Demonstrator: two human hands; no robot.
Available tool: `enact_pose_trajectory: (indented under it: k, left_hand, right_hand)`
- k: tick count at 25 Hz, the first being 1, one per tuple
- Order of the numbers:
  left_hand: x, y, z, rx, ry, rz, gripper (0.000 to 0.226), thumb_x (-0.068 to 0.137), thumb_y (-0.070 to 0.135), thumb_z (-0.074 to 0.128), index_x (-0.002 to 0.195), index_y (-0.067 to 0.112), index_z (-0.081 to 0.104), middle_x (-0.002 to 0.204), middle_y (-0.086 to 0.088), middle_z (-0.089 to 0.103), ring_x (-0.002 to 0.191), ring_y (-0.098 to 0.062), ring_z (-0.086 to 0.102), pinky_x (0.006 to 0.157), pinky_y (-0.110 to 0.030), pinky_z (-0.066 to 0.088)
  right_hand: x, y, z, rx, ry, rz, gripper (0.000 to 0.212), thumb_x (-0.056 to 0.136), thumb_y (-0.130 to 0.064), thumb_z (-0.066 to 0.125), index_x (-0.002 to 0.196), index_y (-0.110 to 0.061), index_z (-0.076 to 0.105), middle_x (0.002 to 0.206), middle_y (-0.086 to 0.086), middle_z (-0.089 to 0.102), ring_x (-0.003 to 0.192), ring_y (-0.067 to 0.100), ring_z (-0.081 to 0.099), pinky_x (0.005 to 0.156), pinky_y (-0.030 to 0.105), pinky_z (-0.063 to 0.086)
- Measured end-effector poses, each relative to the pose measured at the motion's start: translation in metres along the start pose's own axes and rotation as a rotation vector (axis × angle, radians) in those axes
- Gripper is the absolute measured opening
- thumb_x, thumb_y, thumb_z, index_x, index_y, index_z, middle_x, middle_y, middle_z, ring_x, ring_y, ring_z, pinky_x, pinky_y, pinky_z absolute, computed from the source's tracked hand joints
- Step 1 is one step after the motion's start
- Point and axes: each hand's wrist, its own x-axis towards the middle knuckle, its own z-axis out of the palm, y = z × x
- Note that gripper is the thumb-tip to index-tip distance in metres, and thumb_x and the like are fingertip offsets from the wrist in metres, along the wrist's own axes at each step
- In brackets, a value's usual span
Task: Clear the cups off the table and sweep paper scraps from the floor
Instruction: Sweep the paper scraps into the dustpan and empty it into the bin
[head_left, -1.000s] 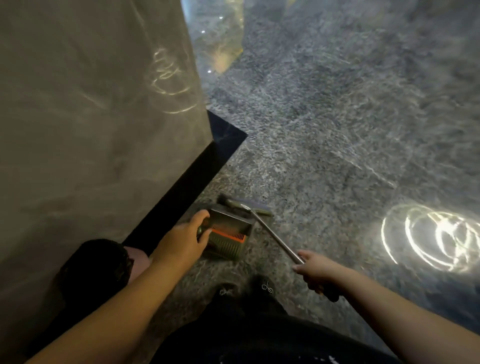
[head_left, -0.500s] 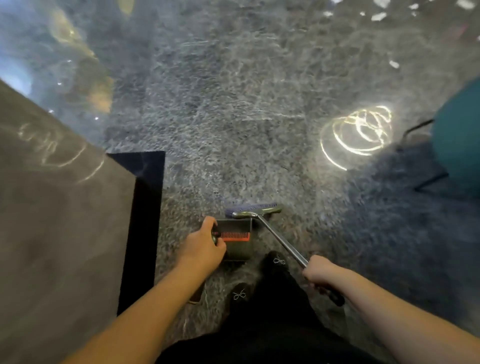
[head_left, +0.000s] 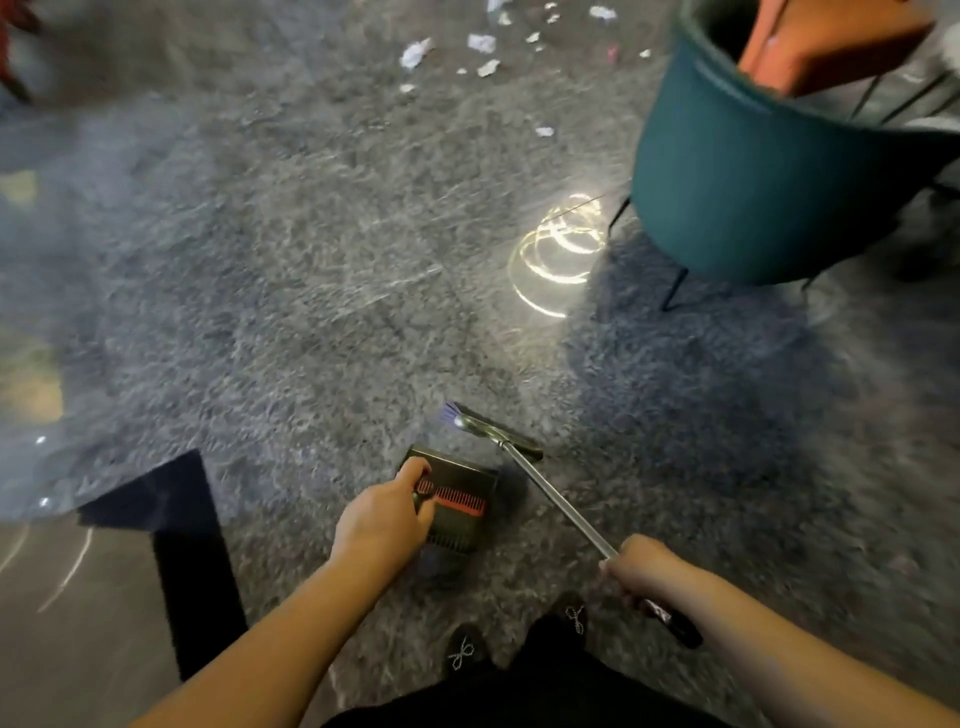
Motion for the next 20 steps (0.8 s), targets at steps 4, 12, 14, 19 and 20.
enact_pose_trajectory:
  k: [4,12,14,19,20]
  left_hand:
    - [0.041,0.071,-0.004,0.054,0.013,0.105,0.032,0.092,0.039,0.048,0.123,0.039,0.039,0.089,0.0,0.068,0.074,-0.022,0.061,0.056,-0.029,0.042]
    - [0.086,0.2,0.02,0.097,0.008,0.306,0.036,0.092,0.042,0.048,0.126,0.038,0.039,0.094,0.001,0.069,0.077,-0.02,0.065,0.056,-0.03,0.047]
    - [0.095,0.23,0.027,0.096,0.011,0.356,0.035,0.092,0.043,0.048,0.126,0.039,0.039,0.095,0.002,0.07,0.079,-0.021,0.065,0.058,-0.031,0.049]
    - [0.117,0.302,0.036,0.091,-0.013,0.494,0.029,0.092,0.046,0.047,0.12,0.04,0.041,0.097,0.003,0.07,0.081,-0.022,0.066,0.062,-0.033,0.052]
    - [0.123,0.315,0.038,0.093,-0.016,0.526,0.029,0.093,0.046,0.047,0.12,0.04,0.041,0.097,0.003,0.07,0.081,-0.022,0.066,0.062,-0.033,0.053]
  right_hand:
    - [-0.009,0.037,-0.045,0.197,-0.015,0.051,0.021,0.094,-0.019,0.053,0.079,-0.005,0.053,0.061,0.007,0.059,0.04,0.014,0.053,0.037,0.017,0.037]
    - [-0.015,0.129,-0.109,0.524,-0.106,0.2,0.029,0.097,-0.017,0.048,0.07,-0.006,0.052,0.056,0.004,0.05,0.05,0.016,0.048,0.051,0.023,0.041]
    - [-0.018,0.149,-0.126,0.542,-0.097,0.201,0.035,0.098,-0.021,0.048,0.066,-0.008,0.053,0.056,0.002,0.052,0.053,0.015,0.052,0.059,0.022,0.044]
    - [-0.018,0.186,-0.153,0.659,-0.029,0.231,0.035,0.096,-0.03,0.055,0.067,-0.012,0.046,0.07,0.004,0.05,0.062,0.014,0.051,0.063,0.023,0.043]
    - [-0.016,0.191,-0.157,0.695,-0.024,0.242,0.035,0.096,-0.031,0.056,0.069,-0.013,0.043,0.073,0.005,0.048,0.063,0.014,0.049,0.064,0.023,0.042]
